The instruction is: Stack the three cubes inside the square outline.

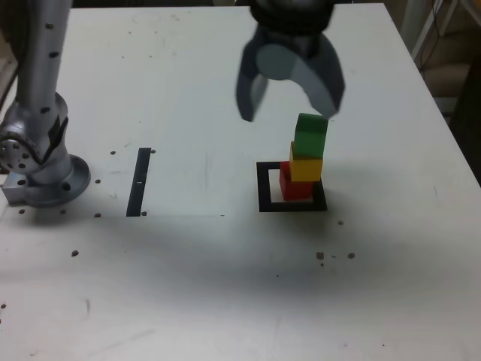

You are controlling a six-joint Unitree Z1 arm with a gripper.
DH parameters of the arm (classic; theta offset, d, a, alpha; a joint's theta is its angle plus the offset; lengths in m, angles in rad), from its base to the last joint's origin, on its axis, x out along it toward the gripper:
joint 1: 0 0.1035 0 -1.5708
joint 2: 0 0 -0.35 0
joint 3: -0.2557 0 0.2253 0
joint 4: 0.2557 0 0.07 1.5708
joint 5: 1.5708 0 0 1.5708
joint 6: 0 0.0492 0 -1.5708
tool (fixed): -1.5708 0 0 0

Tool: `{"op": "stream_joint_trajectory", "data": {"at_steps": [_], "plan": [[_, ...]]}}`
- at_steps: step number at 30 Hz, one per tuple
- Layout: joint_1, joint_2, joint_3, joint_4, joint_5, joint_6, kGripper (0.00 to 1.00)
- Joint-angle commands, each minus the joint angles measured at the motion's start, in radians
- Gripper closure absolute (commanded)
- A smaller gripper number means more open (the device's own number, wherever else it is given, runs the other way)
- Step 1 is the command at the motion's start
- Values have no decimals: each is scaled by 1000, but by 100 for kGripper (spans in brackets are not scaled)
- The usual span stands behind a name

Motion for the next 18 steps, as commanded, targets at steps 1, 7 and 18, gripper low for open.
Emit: {"op": "stream_joint_trajectory", "data": {"at_steps": [1,7,18], "plan": [[3,-32,35,-11,3,-7,1],[4,-138,203,-96,10,-39,1],[25,-276,469,-188,9,-88,1]]}}
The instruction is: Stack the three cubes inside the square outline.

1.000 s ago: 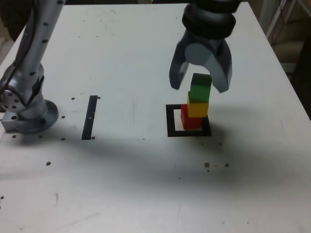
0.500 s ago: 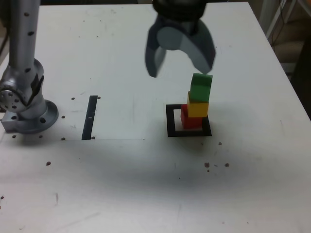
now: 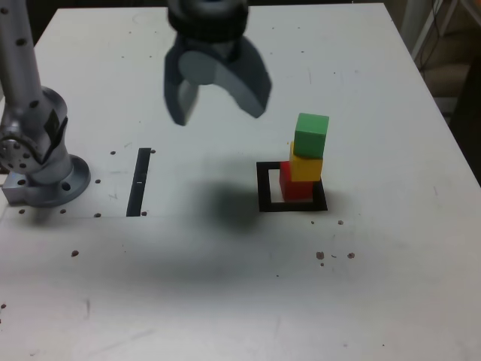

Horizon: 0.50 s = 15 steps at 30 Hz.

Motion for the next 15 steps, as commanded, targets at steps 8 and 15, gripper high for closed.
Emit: {"op": "stream_joint_trajectory", "data": {"at_steps": [8,15], "plan": [[32,-111,222,-90,-5,-28,1],[37,-157,359,-176,-25,-34,1]]}}
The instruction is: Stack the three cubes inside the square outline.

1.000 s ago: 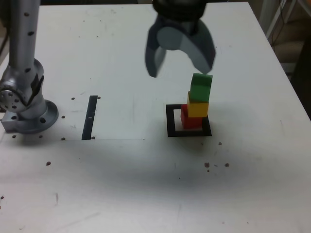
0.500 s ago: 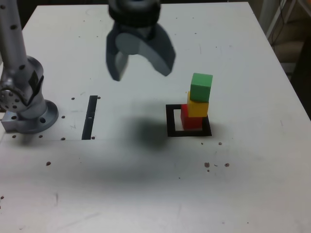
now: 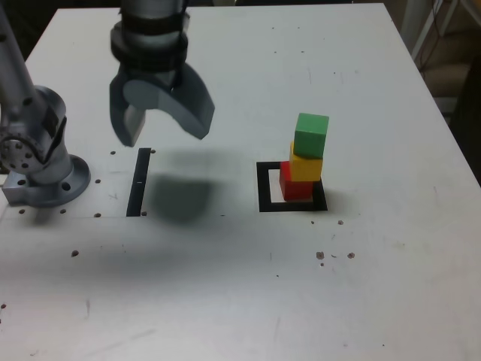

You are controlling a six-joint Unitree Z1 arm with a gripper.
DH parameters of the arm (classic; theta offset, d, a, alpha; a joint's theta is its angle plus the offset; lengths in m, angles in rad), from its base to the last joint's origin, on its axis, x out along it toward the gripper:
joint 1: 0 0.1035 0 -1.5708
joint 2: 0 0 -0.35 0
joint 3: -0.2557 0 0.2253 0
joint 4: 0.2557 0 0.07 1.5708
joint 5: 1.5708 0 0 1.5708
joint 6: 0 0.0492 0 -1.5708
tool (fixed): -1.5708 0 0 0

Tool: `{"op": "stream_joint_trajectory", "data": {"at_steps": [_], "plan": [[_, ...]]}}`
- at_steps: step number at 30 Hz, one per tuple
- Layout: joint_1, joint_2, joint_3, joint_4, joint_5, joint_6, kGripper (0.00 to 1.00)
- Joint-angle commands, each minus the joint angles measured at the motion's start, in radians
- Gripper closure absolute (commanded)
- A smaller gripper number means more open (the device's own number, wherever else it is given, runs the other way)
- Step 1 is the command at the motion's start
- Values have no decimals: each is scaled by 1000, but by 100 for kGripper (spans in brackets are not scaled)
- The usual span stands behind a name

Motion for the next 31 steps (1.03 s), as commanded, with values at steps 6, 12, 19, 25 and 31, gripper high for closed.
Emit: {"op": "stream_joint_trajectory", "data": {"at_steps": [6,12,19,25,31], "plan": [[5,-13,108,-95,-25,-3,1],[27,-8,218,-196,-39,-3,1],[31,0,265,-245,-47,-3,1],[31,-3,265,-249,-47,-3,1],[31,-5,263,-248,-45,-3,1]]}}
